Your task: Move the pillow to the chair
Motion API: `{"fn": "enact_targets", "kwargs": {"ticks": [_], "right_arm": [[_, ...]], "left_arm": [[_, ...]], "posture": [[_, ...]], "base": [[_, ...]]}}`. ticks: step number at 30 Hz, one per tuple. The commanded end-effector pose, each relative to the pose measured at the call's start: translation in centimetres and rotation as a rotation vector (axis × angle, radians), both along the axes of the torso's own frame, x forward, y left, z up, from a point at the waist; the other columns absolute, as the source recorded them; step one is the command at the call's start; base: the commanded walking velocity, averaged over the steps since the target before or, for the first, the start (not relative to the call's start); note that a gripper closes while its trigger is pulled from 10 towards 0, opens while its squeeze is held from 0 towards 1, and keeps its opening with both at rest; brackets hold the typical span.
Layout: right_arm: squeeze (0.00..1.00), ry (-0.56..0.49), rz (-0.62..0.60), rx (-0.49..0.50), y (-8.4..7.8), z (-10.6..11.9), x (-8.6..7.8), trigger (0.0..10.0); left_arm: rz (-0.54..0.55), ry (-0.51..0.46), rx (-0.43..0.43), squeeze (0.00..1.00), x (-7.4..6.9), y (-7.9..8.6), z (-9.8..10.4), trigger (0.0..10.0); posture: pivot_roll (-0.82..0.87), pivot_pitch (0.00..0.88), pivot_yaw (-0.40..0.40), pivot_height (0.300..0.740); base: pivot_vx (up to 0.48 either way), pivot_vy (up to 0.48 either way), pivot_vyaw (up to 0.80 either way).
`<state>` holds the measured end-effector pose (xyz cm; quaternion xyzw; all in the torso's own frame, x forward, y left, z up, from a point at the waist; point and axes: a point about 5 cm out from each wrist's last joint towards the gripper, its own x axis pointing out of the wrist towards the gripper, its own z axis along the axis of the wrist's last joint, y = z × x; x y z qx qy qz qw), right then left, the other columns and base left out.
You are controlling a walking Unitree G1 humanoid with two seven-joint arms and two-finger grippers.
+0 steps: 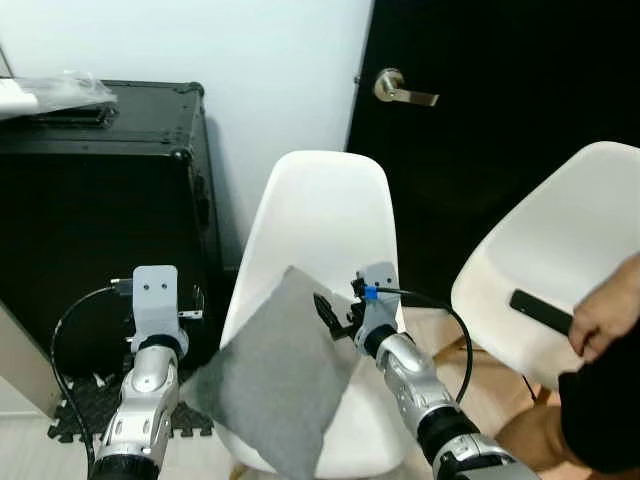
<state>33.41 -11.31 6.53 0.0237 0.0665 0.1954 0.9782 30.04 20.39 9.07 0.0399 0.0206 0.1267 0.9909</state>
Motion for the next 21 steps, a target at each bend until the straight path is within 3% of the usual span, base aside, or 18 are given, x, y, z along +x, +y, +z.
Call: {"fn": "enact_targets", "kwargs": {"ticks": [1,11,21], "right_arm": [[0.00,0.030,-0.036,0.004,-0.92,-0.63,-0.28,10.0],[0.00,0.047,-0.058,-0.029,-1.74,-0.96,-0.31,10.0],[0.00,0.062,-0.041,-0.025,-1.52,-1.53,-0.81,10.0]], "left_arm": [[-0.004,0.022,0.008,0.00,-0.04,0.16,-0.38,10.0],[-0.010,0.023,0.005,0.00,0.18,-0.24,-0.36,10.0],[-0.007,0.029,0.001,0.00,-0.12,-0.51,-0.76,10.0]], "posture": [[0.03,0.032,-0.084,0.740],[0.02,0.006,-0.090,0.740],[0.02,0.001,-0.100,0.740]], "base": [[0.000,0.000,0.00],[0.000,0.000,0.00],[0.000,0.000,0.00]]}}
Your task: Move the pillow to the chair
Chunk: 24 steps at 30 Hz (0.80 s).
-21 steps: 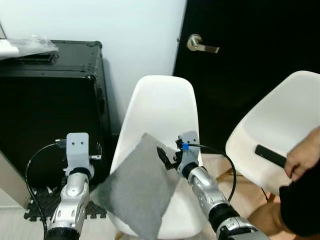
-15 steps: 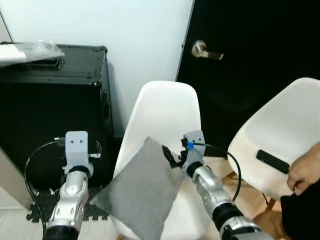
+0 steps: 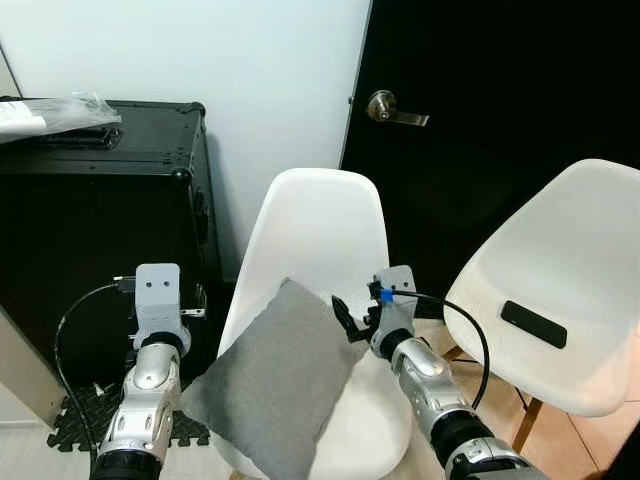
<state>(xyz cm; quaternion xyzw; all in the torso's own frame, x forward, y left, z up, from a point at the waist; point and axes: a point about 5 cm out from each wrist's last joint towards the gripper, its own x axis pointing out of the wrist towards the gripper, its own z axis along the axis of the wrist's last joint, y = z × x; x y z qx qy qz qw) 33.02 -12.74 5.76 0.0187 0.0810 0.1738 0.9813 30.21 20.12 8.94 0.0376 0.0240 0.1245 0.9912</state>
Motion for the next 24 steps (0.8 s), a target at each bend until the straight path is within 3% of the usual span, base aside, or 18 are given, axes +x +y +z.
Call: {"fn": "enact_targets", "kwargs": {"ticks": [1,4,8,10,12,16,17,20,24], "right_arm": [[0.00,0.044,0.000,-0.010,0.0,-1.0,-0.6,10.0],[0.00,0.068,-0.008,-0.011,0.2,-1.4,-0.7,10.0],[0.00,0.053,0.022,-0.025,0.9,-0.5,0.1,10.0],[0.00,0.019,0.035,-0.003,1.4,0.6,0.9,10.0],[0.00,0.010,0.058,-0.045,1.5,0.8,1.0,10.0],[0.00,-0.004,0.092,-0.064,1.6,0.9,0.9,10.0],[0.00,-0.007,0.088,-0.080,1.2,0.7,0.8,10.0],[0.00,0.023,0.053,-0.095,0.3,-0.3,0.1,10.0],[0.00,0.164,0.080,-0.185,-0.9,-4.3,-2.8,10.0]], "left_arm": [[-0.003,0.031,0.006,0.00,-0.4,-0.2,-1.0,10.0],[0.009,0.042,-0.007,0.00,-0.4,0.0,-1.4,10.0],[-0.027,0.074,0.072,0.00,0.7,-0.1,-1.1,10.0],[-0.024,0.131,0.077,0.00,1.2,0.2,-1.8,10.0],[-0.022,0.187,0.113,0.00,0.9,0.5,-2.6,10.0],[-0.004,0.204,0.035,0.00,0.7,0.8,-3.1,10.0],[0.017,0.232,-0.023,0.00,0.2,1.1,-3.9,10.0],[0.000,0.254,0.003,0.00,-0.7,1.4,-4.8,10.0],[0.030,0.339,0.027,0.00,-3.6,1.3,-7.9,10.0]], "posture": [[0.02,0.000,-0.103,0.740],[0.02,0.000,-0.101,0.740],[0.02,0.000,-0.075,0.740],[0.01,0.000,-0.069,0.740],[0.00,0.000,-0.064,0.740],[-0.01,0.009,-0.074,0.740],[0.00,0.005,-0.074,0.740],[0.01,0.013,-0.089,0.740],[0.03,0.005,-0.098,0.740]], "base": [[0.000,0.000,0.00],[0.000,0.000,0.00],[0.000,0.000,0.00],[0.000,0.000,0.00],[0.000,0.000,0.00],[0.000,0.000,0.00],[0.000,0.000,0.00],[0.000,0.000,0.00],[0.000,0.000,0.00]]}}
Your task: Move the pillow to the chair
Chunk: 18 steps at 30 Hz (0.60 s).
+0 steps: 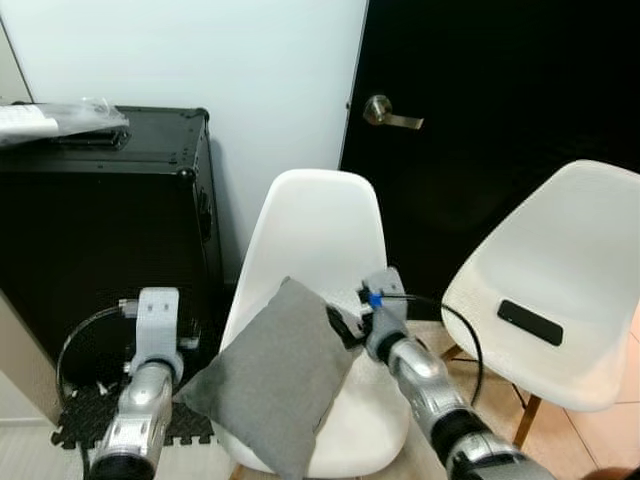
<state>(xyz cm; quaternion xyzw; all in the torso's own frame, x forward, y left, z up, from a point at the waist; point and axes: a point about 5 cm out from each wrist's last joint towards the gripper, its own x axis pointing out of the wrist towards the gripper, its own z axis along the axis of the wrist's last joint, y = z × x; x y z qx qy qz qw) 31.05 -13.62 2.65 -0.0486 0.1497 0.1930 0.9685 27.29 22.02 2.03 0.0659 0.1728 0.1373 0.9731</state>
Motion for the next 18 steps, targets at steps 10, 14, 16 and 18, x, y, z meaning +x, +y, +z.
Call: {"fn": "enact_targets", "kwargs": {"ticks": [10,14,16,18], "right_arm": [[0.00,0.329,-0.001,-0.143,-0.4,-5.8,-4.7,10.0],[0.00,0.334,-0.095,-0.105,-1.1,-5.6,-4.3,10.0],[0.00,0.338,-0.103,-0.102,-1.2,-5.6,-4.2,10.0],[0.00,0.342,-0.091,-0.108,-1.1,-5.7,-4.4,10.0]], "left_arm": [[-0.115,0.178,0.027,0.00,-2.3,-1.7,-3.8,10.0],[-0.111,0.147,0.005,0.00,-1.9,-2.0,-3.5,10.0],[-0.095,0.160,-0.018,0.00,-2.0,-2.0,-3.6,10.0],[-0.117,0.172,-0.004,0.00,-1.9,-2.3,-3.7,10.0]], "posture": [[0.03,0.012,-0.113,0.740],[0.02,0.030,-0.096,0.740],[0.02,0.038,-0.086,0.740],[0.01,0.042,-0.085,0.740]], "base": [[0.000,0.000,0.00],[0.000,0.000,0.00],[0.000,0.000,0.00],[0.000,0.000,0.00]]}}
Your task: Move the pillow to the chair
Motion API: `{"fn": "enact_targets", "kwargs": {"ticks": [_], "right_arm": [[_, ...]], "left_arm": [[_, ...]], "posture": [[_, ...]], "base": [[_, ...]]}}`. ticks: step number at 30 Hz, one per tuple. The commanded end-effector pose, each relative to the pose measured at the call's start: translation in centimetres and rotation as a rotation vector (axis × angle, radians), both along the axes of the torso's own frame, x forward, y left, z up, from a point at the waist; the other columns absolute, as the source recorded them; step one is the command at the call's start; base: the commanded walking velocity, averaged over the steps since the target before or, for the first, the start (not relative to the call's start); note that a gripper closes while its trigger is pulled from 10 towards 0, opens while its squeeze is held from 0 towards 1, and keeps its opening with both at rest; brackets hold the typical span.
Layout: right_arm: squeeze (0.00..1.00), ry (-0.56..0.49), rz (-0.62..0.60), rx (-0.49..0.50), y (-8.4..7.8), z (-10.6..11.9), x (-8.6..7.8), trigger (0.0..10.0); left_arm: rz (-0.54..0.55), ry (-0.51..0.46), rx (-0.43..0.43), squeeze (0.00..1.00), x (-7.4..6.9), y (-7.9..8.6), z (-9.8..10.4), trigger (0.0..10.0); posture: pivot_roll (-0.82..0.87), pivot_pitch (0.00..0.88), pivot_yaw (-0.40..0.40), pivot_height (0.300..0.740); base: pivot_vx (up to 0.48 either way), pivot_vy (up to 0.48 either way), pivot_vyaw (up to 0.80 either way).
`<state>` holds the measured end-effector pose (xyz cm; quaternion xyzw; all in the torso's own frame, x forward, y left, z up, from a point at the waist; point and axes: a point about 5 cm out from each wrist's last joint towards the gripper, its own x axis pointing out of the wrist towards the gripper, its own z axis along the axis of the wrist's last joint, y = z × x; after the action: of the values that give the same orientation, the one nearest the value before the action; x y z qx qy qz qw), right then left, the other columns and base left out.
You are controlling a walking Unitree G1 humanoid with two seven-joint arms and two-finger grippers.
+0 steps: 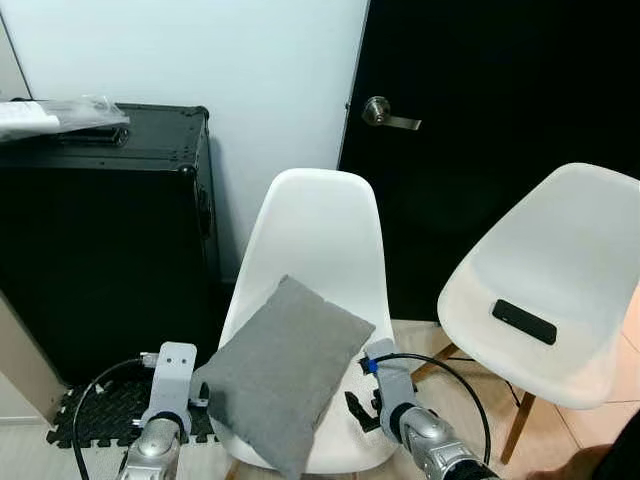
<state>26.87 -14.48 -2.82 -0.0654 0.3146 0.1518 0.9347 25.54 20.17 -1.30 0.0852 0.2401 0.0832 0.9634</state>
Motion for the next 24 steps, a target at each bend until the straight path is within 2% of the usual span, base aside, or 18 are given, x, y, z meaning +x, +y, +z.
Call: {"fn": "enact_targets", "kwargs": {"ticks": [1,4,9,18,24], "right_arm": [[0.00,0.020,-0.015,0.003,-0.3,-0.2,-0.2,10.0],[0.00,0.038,-0.009,-0.013,-0.5,-0.4,-0.4,10.0],[0.00,0.054,-0.021,-0.022,-1.0,-0.6,-0.7,10.0],[0.00,0.077,-0.011,-0.038,-2.0,-0.9,-1.1,10.0],[0.00,0.090,-0.021,-0.054,-2.7,-1.2,-1.5,10.0]], "left_arm": [[-0.016,0.025,-0.005,0.00,-0.1,-0.4,-0.3,10.0],[-0.041,0.012,0.039,0.00,0.2,-0.9,-0.1,10.0],[-0.055,0.006,0.020,0.00,0.1,-1.4,-0.2,10.0],[-0.013,-0.001,0.007,0.00,-0.6,-1.1,-0.5,10.0],[-0.011,-0.003,0.011,0.00,-0.6,-0.9,-0.4,10.0]], "posture": [[0.01,0.042,-0.085,0.740],[0.02,0.052,-0.085,0.740],[0.01,0.056,-0.093,0.740],[0.01,0.034,-0.128,0.740],[0.01,0.035,-0.124,0.740]], "base": [[0.000,0.000,0.00],[0.000,0.000,0.00],[0.000,0.000,0.00],[0.000,0.000,0.00],[0.000,0.000,0.00]]}}
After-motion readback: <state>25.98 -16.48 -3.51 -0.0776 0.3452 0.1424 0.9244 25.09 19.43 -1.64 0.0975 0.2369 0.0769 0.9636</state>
